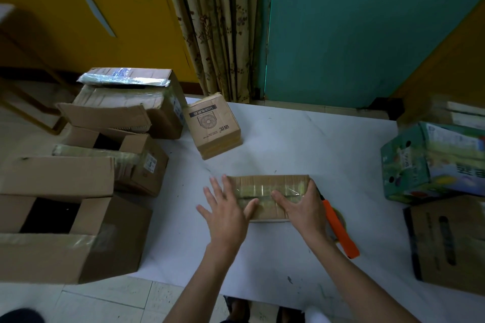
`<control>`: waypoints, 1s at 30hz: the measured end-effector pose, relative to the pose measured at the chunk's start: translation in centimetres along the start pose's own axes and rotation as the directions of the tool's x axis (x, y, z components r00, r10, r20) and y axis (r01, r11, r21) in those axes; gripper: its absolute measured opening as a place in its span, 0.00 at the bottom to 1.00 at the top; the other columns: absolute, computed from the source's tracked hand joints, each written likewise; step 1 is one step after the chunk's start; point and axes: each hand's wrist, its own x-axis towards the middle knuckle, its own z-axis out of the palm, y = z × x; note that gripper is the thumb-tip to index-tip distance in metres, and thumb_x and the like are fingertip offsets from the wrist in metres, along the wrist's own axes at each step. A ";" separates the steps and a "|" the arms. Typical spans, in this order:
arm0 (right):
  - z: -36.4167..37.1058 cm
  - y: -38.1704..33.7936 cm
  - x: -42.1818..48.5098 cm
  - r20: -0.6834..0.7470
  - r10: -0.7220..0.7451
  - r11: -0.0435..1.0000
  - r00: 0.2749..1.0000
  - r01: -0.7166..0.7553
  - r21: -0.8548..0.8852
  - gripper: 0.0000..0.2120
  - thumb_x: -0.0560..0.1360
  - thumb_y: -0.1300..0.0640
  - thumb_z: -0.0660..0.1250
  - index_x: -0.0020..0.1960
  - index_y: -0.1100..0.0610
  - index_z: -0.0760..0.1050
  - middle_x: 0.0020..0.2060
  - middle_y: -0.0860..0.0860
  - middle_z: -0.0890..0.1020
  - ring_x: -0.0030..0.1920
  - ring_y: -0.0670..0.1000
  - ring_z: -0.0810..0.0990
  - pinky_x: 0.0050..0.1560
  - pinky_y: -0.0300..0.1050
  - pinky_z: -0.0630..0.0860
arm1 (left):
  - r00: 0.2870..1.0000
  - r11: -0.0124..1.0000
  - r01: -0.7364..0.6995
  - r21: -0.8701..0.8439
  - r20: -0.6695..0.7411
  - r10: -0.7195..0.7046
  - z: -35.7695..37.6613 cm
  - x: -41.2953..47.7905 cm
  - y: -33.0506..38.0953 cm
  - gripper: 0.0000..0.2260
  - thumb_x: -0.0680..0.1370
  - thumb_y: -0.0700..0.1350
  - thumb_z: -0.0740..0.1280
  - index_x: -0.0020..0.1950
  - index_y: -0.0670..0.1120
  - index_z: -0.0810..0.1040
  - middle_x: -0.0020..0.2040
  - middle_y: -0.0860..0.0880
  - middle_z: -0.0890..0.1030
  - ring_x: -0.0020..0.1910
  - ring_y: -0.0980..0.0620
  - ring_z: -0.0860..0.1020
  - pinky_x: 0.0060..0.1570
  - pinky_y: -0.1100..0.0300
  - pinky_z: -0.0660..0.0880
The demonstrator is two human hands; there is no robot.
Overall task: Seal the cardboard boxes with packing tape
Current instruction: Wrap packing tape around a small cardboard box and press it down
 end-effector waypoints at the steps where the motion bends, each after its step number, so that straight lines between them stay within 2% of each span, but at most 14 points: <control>1: 0.0 -0.1 -0.1 0.001 0.001 1.000 1.000 -0.001 0.005 0.47 0.63 0.32 0.76 0.72 0.56 0.64 0.63 0.52 0.77 0.61 0.53 0.77 0.55 0.45 0.76 | 0.998 0.995 -0.038 0.087 -0.040 0.041 0.3 -0.1 0.5 0.40 0.80 0.71 0.50 0.83 0.49 0.41 0.82 0.41 0.37 0.81 0.35 0.39 0.74 0.30 0.42; 4: 0.1 -0.1 -0.1 0.000 0.000 1.000 1.000 0.000 0.017 0.46 0.60 0.28 0.73 0.68 0.53 0.66 0.57 0.49 0.78 0.56 0.51 0.79 0.52 0.46 0.79 | 0.989 0.970 -0.125 0.207 -0.052 0.139 0.8 0.8 1.6 0.41 0.77 0.73 0.39 0.83 0.48 0.45 0.82 0.38 0.38 0.79 0.33 0.35 0.70 0.31 0.32; 8: -0.1 -0.3 -0.1 -0.014 -0.010 1.000 1.000 0.010 -0.001 0.46 0.60 0.25 0.71 0.67 0.53 0.67 0.56 0.49 0.79 0.54 0.50 0.80 0.49 0.46 0.80 | 0.984 0.945 -0.178 0.273 0.039 0.174 0.7 2.3 3.8 0.38 0.78 0.70 0.34 0.82 0.51 0.35 0.80 0.41 0.31 0.77 0.35 0.29 0.72 0.32 0.29; 12: 0.2 0.2 0.1 -0.031 -0.014 0.999 0.999 0.013 -0.040 0.35 0.70 0.37 0.73 0.68 0.54 0.66 0.57 0.51 0.80 0.53 0.52 0.81 0.47 0.47 0.80 | 0.966 0.947 -0.257 0.194 0.051 0.252 1.9 1.9 6.0 0.32 0.81 0.67 0.34 0.81 0.54 0.35 0.80 0.43 0.32 0.77 0.38 0.28 0.73 0.35 0.28; 14: 0.4 0.8 0.3 -0.022 -0.024 0.997 0.999 0.023 -0.070 0.28 0.75 0.45 0.71 0.69 0.56 0.66 0.58 0.52 0.80 0.54 0.53 0.81 0.46 0.42 0.80 | 0.937 0.935 -0.345 0.081 0.088 0.338 2.1 1.6 7.1 0.32 0.79 0.67 0.34 0.81 0.56 0.35 0.80 0.45 0.32 0.78 0.42 0.28 0.74 0.38 0.28; 16: 0.3 0.8 0.4 0.011 -0.019 0.998 1.000 0.020 -0.053 0.24 0.77 0.48 0.70 0.67 0.56 0.67 0.55 0.51 0.80 0.53 0.51 0.82 0.43 0.32 0.76 | 0.903 0.897 -0.408 -0.168 0.068 0.424 1.7 1.5 7.2 0.30 0.83 0.64 0.42 0.82 0.55 0.42 0.81 0.49 0.34 0.79 0.48 0.30 0.77 0.43 0.31; 17: 0.2 0.5 0.4 0.012 -0.030 0.998 0.999 0.030 -0.058 0.26 0.75 0.47 0.72 0.67 0.55 0.68 0.55 0.50 0.81 0.52 0.50 0.82 0.43 0.31 0.76 | 0.894 0.855 -0.421 -0.302 0.023 0.448 1.2 1.5 6.7 0.27 0.85 0.60 0.48 0.83 0.54 0.48 0.82 0.50 0.38 0.80 0.51 0.33 0.79 0.46 0.34; 18: 0.2 0.5 0.4 0.001 -0.043 0.998 0.999 0.043 -0.056 0.30 0.72 0.43 0.74 0.67 0.55 0.68 0.56 0.49 0.81 0.52 0.48 0.81 0.45 0.34 0.77 | 0.889 0.815 -0.440 -0.377 -0.058 0.453 0.6 1.4 5.9 0.25 0.86 0.55 0.55 0.82 0.53 0.55 0.83 0.50 0.43 0.81 0.51 0.37 0.80 0.48 0.38; 20: 0.0 0.4 0.3 -0.015 -0.039 0.999 0.999 0.039 -0.019 0.40 0.66 0.35 0.75 0.68 0.55 0.67 0.58 0.48 0.79 0.56 0.49 0.80 0.50 0.43 0.79 | 0.887 0.825 -0.454 -0.337 -0.257 0.384 -0.5 1.7 3.4 0.23 0.83 0.50 0.62 0.79 0.51 0.66 0.82 0.48 0.56 0.82 0.48 0.47 0.80 0.45 0.46; 22: -0.2 0.2 0.1 -0.005 -0.033 0.999 0.999 0.033 -0.004 0.44 0.64 0.31 0.74 0.69 0.55 0.66 0.60 0.49 0.79 0.58 0.50 0.79 0.52 0.43 0.77 | 0.941 0.910 -0.262 -0.322 -0.295 0.166 -1.3 2.4 0.6 0.29 0.81 0.61 0.62 0.79 0.51 0.65 0.80 0.47 0.63 0.80 0.45 0.57 0.78 0.40 0.57; 24: -0.2 -0.1 0.1 0.014 -0.017 1.000 1.000 0.017 0.000 0.47 0.63 0.29 0.73 0.71 0.56 0.64 0.63 0.50 0.77 0.62 0.52 0.77 0.54 0.43 0.76 | 0.991 0.911 -0.030 -0.412 -0.129 -0.026 -2.0 2.5 -1.1 0.45 0.71 0.74 0.66 0.81 0.54 0.57 0.78 0.48 0.67 0.76 0.45 0.67 0.71 0.39 0.69; 26: -0.2 -0.3 0.0 0.017 -0.007 1.000 1.000 0.007 0.005 0.48 0.64 0.32 0.74 0.73 0.57 0.63 0.66 0.51 0.76 0.65 0.53 0.76 0.57 0.42 0.73 | 0.990 0.870 0.137 -0.473 0.098 -0.103 -1.6 1.8 -0.9 0.55 0.66 0.74 0.71 0.82 0.54 0.48 0.76 0.46 0.70 0.71 0.43 0.74 0.65 0.42 0.75; 28: -0.1 -0.4 -0.1 0.003 -0.003 1.000 1.000 0.003 0.010 0.48 0.64 0.33 0.75 0.74 0.58 0.63 0.67 0.52 0.75 0.66 0.53 0.75 0.58 0.42 0.72 | 0.969 0.870 0.240 -0.430 0.166 -0.185 -0.8 1.4 -0.6 0.56 0.66 0.73 0.72 0.83 0.52 0.48 0.72 0.44 0.75 0.66 0.41 0.78 0.61 0.45 0.76; 30: -0.1 -0.4 0.1 -0.004 -0.005 1.000 1.000 0.005 0.000 0.49 0.64 0.32 0.74 0.74 0.59 0.62 0.68 0.54 0.75 0.67 0.54 0.74 0.61 0.44 0.73 | 0.963 0.898 0.267 -0.349 0.114 -0.243 -0.4 1.8 -0.6 0.54 0.62 0.79 0.68 0.79 0.54 0.57 0.65 0.47 0.81 0.60 0.44 0.81 0.59 0.45 0.78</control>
